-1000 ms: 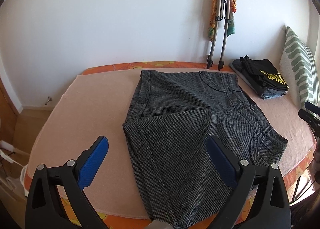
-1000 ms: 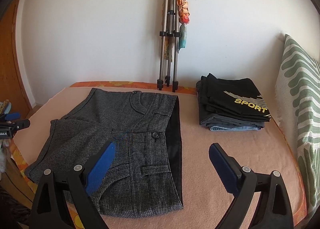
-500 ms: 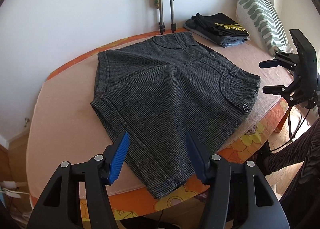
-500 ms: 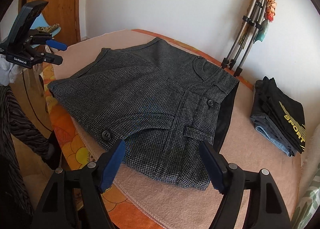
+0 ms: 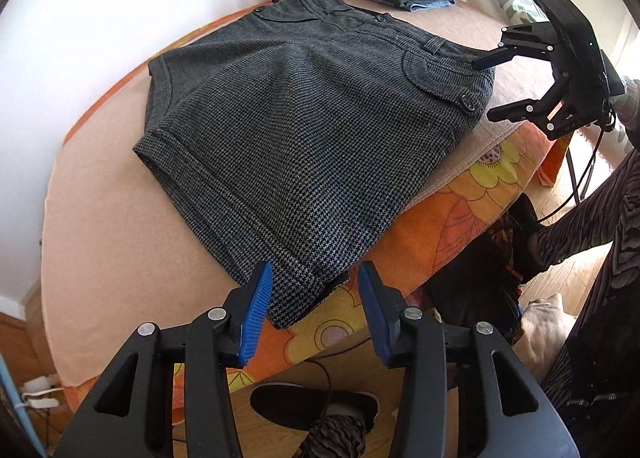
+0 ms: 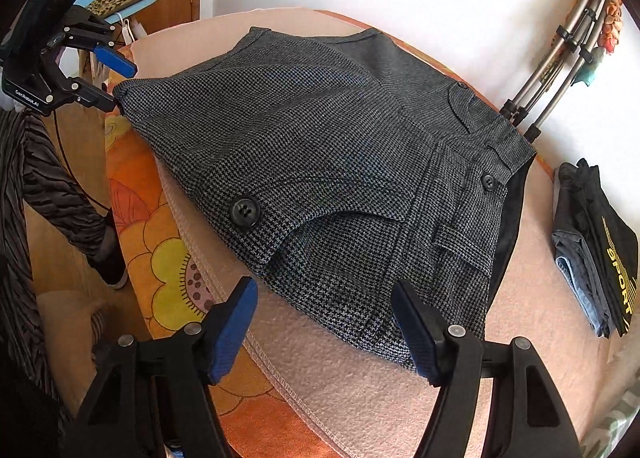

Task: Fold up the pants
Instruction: 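Grasp the shorts' leg hem with the left tool while the right tool grasps the waistband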

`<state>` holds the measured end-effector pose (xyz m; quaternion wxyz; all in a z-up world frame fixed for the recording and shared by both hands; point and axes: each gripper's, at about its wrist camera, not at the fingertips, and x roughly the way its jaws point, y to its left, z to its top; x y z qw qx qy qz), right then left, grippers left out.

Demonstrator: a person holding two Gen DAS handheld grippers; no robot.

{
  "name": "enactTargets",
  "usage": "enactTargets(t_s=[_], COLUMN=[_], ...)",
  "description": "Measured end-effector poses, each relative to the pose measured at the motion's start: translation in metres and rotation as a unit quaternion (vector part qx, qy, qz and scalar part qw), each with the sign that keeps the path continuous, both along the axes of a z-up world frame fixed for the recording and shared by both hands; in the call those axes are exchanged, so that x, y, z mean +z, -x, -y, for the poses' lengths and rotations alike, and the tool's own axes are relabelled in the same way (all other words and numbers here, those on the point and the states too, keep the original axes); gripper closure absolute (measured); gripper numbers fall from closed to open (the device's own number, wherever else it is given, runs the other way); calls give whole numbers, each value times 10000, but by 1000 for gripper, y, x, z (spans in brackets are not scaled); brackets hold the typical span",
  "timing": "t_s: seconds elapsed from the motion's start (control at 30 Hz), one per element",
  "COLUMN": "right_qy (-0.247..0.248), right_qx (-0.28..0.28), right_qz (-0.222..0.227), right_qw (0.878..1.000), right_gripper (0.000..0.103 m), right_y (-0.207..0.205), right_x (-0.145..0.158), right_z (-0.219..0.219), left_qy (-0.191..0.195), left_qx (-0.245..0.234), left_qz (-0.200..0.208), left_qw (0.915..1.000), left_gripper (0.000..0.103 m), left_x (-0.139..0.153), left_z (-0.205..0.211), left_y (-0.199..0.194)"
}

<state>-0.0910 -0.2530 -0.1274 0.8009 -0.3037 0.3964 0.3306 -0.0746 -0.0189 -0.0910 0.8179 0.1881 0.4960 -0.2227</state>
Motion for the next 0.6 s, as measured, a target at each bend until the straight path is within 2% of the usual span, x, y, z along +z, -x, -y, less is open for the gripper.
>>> enactTargets(t_s=[0.2,0.27,0.33,0.37,0.5,0.53,0.6], right_qy=[229,217,170,137,143,144,163], right_qx=[55,46,83,111,126,125,122], right_qz=[-21,-50,-124,-197,-223,-222,-196], right_qw=[9997,9997,9997,9996,9996,9996,9996], right_gripper=[40,44,56,58,60,60,59], right_y=[-5,-5,-6,-6,-9,-9,-8], right_x=[-12,-12,-12,-12,-12,-12,-12], right_z=[-7,-8,-9,-9,-9,-10,-11], left_qy=[-249,-203,-254,-310,-397,-381,-397], left_qx=[-93,-90,-118,-162,-268,-257,-224], left_qz=[-22,-73,-86,-70,7,14,52], left_qw=[9996,9997,9996,9994,9989,9989,9989], left_gripper=[63,63,63,63,63,64,77], left_x=[-11,-14,-18,-20,-22,-21,-22], left_z=[-1,-1,1,3,6,5,4], left_y=[0,-1,-1,-1,0,-1,-2])
